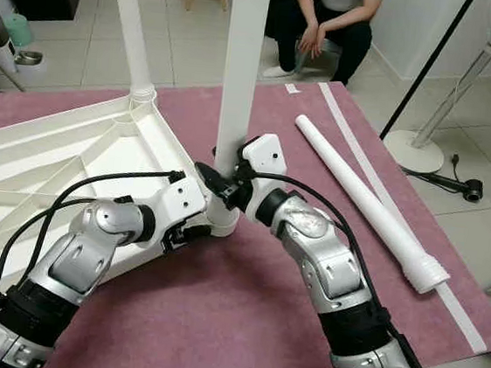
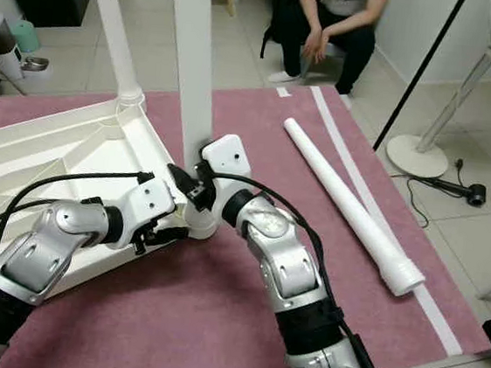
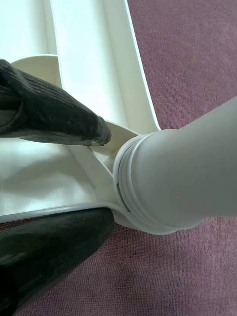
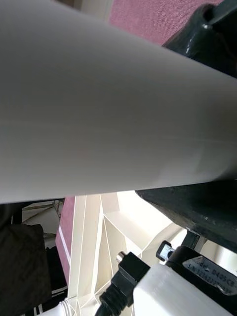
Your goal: Building children table
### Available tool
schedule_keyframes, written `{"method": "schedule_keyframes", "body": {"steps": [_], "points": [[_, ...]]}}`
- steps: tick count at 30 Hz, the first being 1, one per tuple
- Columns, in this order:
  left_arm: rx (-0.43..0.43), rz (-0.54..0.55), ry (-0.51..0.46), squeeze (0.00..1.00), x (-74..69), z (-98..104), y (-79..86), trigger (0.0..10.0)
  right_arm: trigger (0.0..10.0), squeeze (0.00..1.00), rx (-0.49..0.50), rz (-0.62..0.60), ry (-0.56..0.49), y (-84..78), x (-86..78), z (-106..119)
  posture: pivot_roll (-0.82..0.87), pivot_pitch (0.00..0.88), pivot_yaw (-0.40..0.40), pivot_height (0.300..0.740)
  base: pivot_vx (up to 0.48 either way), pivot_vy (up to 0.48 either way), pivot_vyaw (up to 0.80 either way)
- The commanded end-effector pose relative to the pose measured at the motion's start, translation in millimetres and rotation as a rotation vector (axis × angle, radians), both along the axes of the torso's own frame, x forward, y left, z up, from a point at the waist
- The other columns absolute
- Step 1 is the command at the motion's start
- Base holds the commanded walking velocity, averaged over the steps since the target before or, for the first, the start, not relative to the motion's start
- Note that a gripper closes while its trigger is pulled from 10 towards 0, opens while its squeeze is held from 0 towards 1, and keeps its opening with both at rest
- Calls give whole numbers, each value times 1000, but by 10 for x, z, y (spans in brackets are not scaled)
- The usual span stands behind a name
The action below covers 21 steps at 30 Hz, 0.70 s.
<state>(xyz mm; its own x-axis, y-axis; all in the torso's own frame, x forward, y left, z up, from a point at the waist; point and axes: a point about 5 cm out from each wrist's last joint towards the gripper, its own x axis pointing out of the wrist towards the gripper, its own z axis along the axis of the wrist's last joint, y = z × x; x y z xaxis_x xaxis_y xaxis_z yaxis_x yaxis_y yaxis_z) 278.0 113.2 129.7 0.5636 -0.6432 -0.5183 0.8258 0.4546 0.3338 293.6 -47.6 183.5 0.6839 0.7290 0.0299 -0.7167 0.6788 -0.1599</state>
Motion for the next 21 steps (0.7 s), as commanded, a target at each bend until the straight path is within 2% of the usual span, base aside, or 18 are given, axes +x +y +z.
{"method": "schedule_keyframes", "body": {"steps": [1, 2, 3, 4, 7, 11, 12, 15, 19, 20, 21], "points": [[94, 120, 92, 0, -33, -271, 233, 5451, 10000, 0, -12, 39, -30, 33, -47, 57, 87, 0, 56, 740, 0, 0, 0], [101, 115, 110, 0, -59, -322, 228, 7137, 10000, 0, -13, 38, -29, 28, -46, 65, 87, 0, 56, 740, 0, 0, 0], [101, 115, 110, 0, -59, -322, 228, 7137, 10000, 0, -13, 38, -29, 28, -46, 65, 87, 0, 56, 740, 0, 0, 0], [111, 111, 123, 0, -75, -365, 226, 10000, 10000, 0, -14, 35, -28, 20, -41, 69, 87, 0, 56, 740, 0, 0, 0], [112, 82, 139, 0, -106, -400, 215, 10000, 10000, 0, -16, 29, -28, 8, -35, 72, 84, 0, 56, 740, 0, 0, 0], [73, 42, 146, 0, -156, -365, 189, 10000, 10000, 0, -17, 22, -29, -1, -28, 70, 84, 0, 58, 740, 0, 0, 0], [59, 27, 138, 1000, -174, -340, 182, 10000, 10000, 0, -17, 19, -29, -3, -26, 68, 84, 0, 59, 740, 0, 0, 0], [8, 19, 139, 1000, -203, -273, 174, 10000, 10000, 0, -18, 14, -27, -5, -24, 63, 84, 0, 59, 740, 0, 0, 0], [-19, 28, 141, 1000, -209, -235, 173, 10000, 10000, 0, -18, 13, -27, -6, -24, 61, 88, 0, 60, 740, 0, 0, 0], [-37, 28, 148, 129, -228, -206, 194, 10000, 10000, 0, -18, 13, -26, -6, -23, 60, 89, 0, 58, 740, 0, 0, 0], [-28, 32, 155, 0, -242, -213, 232, 10000, 10000, 0, -17, 12, -26, -6, -22, 60, 91, 0, 57, 740, 0, 0, 0]]}}
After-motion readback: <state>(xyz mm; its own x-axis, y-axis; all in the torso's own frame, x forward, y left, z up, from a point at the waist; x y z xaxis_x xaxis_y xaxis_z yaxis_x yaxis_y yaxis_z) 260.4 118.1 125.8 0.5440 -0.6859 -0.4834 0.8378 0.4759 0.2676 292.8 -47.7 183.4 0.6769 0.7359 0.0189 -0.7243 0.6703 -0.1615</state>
